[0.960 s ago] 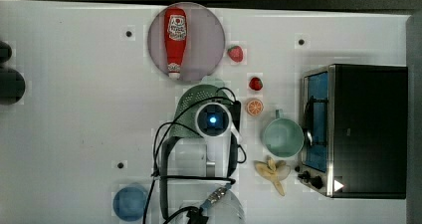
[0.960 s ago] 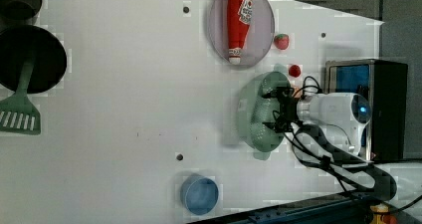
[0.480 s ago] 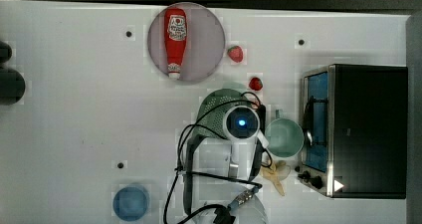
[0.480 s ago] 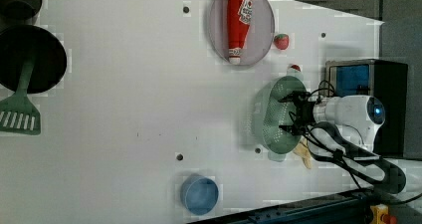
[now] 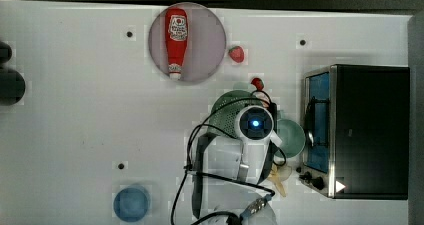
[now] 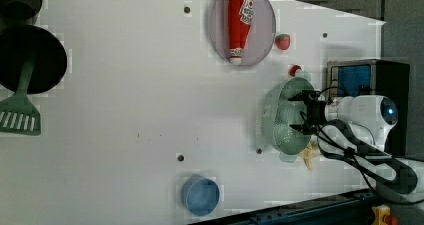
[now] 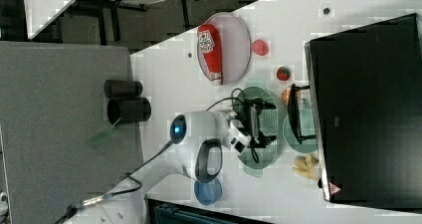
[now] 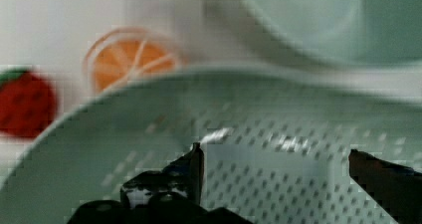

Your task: Drag strainer left to right.

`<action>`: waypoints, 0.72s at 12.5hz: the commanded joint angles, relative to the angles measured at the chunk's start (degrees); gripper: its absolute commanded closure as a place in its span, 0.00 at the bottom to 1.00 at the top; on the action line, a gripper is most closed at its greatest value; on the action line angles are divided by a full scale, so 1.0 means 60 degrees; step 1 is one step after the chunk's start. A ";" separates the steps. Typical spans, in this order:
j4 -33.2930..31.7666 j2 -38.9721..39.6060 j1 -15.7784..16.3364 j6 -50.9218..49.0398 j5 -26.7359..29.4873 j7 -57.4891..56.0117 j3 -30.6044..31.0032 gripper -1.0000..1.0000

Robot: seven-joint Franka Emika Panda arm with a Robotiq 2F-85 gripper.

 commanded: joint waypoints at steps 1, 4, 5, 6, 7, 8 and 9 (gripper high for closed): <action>0.0182 -0.1684 0.0262 -0.1151 -0.0159 -0.2269 0.0562 0.00; 0.0733 -0.3433 0.0262 -0.4005 -0.0156 -0.3609 0.0664 0.00; 0.1099 -0.3994 0.0262 -0.5125 -0.0156 -0.4076 0.0664 0.00; 0.1517 -0.4551 0.0261 -0.6184 -0.0166 -0.4656 0.0638 0.00; 0.1954 -0.5066 0.0260 -0.7062 -0.0166 -0.5275 0.0611 0.00; 0.2400 -0.5519 0.0255 -0.7771 -0.0185 -0.5645 0.0598 0.00; 0.2797 -0.5901 0.0256 -0.8489 -0.0185 -0.5671 0.0611 0.00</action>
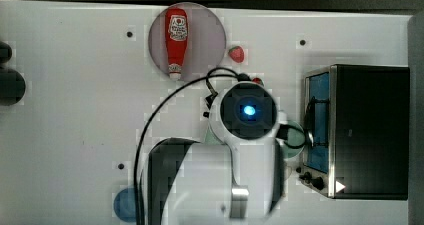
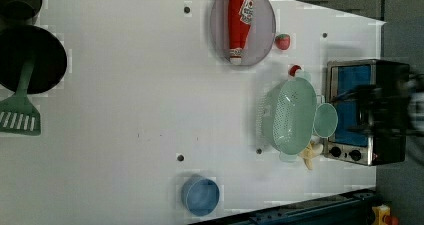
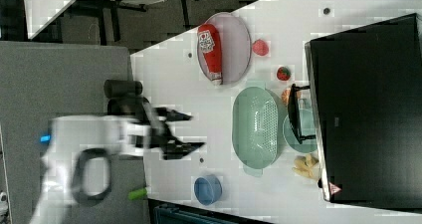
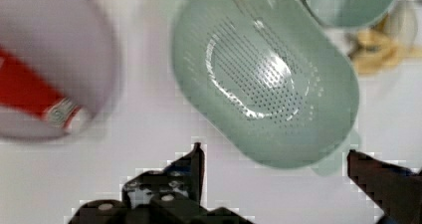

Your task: Drag strainer left to right.

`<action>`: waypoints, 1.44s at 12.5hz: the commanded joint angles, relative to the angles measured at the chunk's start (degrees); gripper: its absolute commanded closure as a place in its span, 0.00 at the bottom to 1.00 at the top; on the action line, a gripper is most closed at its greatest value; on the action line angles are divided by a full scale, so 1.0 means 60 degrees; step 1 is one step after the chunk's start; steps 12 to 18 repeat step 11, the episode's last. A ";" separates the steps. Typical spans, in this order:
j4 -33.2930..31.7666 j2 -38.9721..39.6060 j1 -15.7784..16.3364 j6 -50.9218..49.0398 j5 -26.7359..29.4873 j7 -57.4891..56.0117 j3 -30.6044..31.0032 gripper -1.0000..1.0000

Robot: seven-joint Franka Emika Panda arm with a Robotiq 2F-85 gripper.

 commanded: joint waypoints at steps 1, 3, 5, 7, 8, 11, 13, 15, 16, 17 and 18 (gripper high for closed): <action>0.1174 -0.0881 -0.0232 -0.1699 0.0178 -0.1406 -0.0044 0.00; 0.1856 -0.1354 -0.0233 -0.3072 -0.0036 -0.1418 -0.0045 0.00; 0.2171 -0.1543 -0.0233 -0.3327 -0.0405 -0.1418 -0.0052 0.00; 0.2172 -0.1571 -0.0232 -0.3334 -0.0603 -0.1418 -0.0042 0.00; 0.2160 -0.1573 -0.0232 -0.3341 -0.0598 -0.1418 -0.0013 0.00; 0.2127 -0.1544 -0.0231 -0.3328 -0.0598 -0.1418 -0.0011 0.00; 0.2127 -0.1544 -0.0231 -0.3328 -0.0598 -0.1418 -0.0011 0.00; 0.2127 -0.1544 -0.0231 -0.3328 -0.0598 -0.1418 -0.0011 0.00; 0.2127 -0.1544 -0.0231 -0.3328 -0.0598 -0.1418 -0.0011 0.00; 0.2127 -0.1544 -0.0231 -0.3328 -0.0598 -0.1418 -0.0011 0.00; 0.2127 -0.1544 -0.0231 -0.3328 -0.0598 -0.1418 -0.0011 0.00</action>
